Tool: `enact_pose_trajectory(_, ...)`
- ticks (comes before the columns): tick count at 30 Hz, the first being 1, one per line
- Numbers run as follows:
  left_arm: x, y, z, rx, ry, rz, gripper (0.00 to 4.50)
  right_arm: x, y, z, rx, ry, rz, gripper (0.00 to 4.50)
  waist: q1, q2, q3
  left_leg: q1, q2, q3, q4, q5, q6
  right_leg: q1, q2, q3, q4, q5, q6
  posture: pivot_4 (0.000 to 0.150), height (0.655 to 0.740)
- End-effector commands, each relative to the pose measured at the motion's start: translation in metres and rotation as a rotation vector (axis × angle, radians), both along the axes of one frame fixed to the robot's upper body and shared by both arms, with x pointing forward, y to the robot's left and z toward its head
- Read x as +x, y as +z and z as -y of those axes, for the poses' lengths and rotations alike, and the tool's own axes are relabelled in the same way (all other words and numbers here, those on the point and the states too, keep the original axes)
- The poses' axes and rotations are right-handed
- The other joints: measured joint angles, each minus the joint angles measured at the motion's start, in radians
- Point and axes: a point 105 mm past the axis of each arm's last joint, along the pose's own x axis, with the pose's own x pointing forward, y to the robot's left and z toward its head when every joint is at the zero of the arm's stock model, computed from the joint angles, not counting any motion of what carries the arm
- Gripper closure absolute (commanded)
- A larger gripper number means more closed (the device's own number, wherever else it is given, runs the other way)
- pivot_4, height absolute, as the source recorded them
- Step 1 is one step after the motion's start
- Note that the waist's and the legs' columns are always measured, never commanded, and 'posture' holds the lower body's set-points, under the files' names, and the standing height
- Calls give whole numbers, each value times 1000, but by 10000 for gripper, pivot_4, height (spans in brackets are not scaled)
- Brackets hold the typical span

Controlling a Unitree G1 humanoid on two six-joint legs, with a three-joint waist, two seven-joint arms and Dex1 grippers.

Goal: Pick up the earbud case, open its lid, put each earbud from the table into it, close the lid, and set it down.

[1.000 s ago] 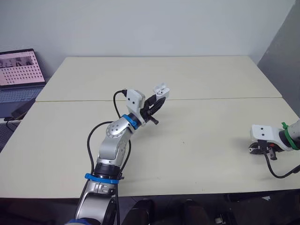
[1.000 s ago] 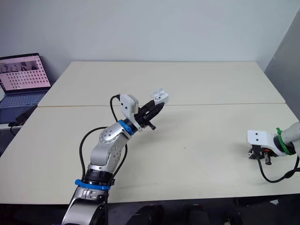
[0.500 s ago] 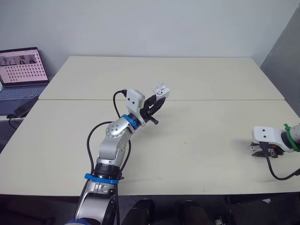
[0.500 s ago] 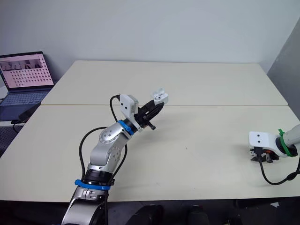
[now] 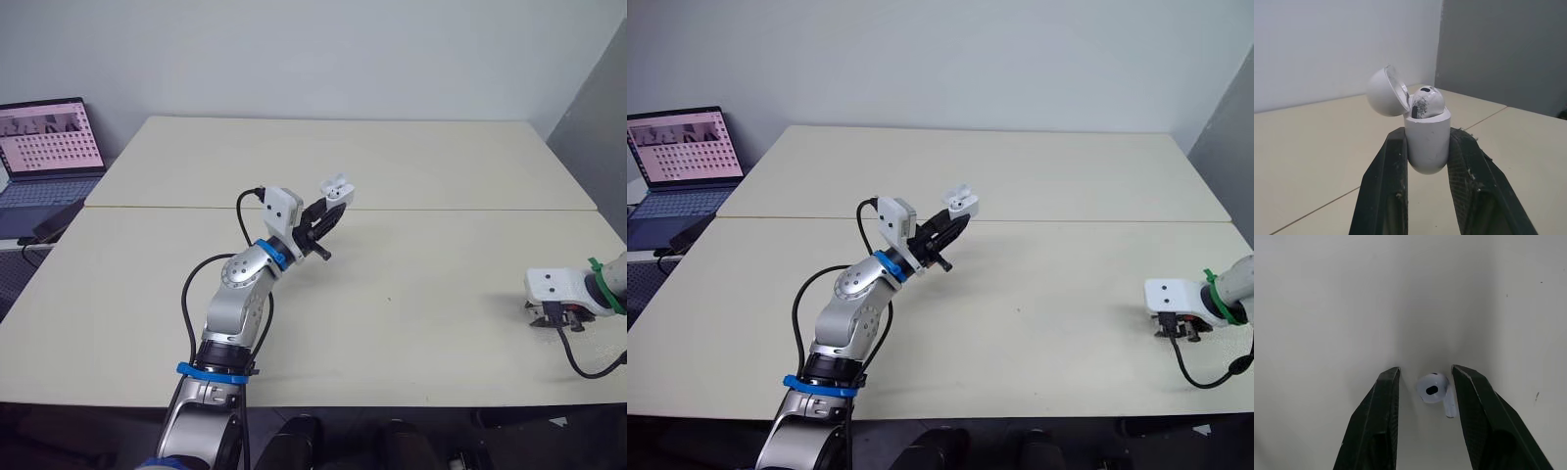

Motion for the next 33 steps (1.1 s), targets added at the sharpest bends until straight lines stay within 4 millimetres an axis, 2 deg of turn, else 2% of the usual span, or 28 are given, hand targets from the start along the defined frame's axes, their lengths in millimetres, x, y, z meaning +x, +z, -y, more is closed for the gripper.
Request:
enact_pose_trajectory(1,-4,14,3,-16,-12,56,37670,-7,-4,13,-81,27,-52,27697,0,0,0,0,0,0,0,0,0,0,0,0,0,0,0,1500,7400)
enact_pose_trajectory(18,-7,14,0,-20,8,54,37670,16,-7,-11,-38,139,1,27697,-6,-5,-1,2,2,0,0,0,0,1,2,1,0,1,-1,1500,7400)
enact_pose_trajectory(27,-7,14,0,-18,7,54,37670,9,-10,-15,-35,183,-33,27697,-6,-6,-1,2,8,1,0,-1,-2,1,7,1,-2,3,-4,1500,7400)
enact_pose_trajectory(30,-6,14,0,-19,6,54,37670,8,-10,-13,-40,178,-43,34022,-6,-6,-1,2,9,1,0,-1,-3,1,8,1,-2,3,-4,1500,7400)
enact_pose_trajectory(32,-7,14,0,-19,6,53,37670,11,-8,-15,-34,178,-23,40367,-6,-6,-1,3,9,1,0,-1,-3,1,9,1,-2,3,-5,1500,7400)
enact_pose_trajectory(33,-7,14,0,-19,5,52,37670,11,-8,-15,-26,171,-18,40680,-6,-6,-1,3,9,1,0,-1,-3,1,9,2,-2,3,-5,1500,7400)
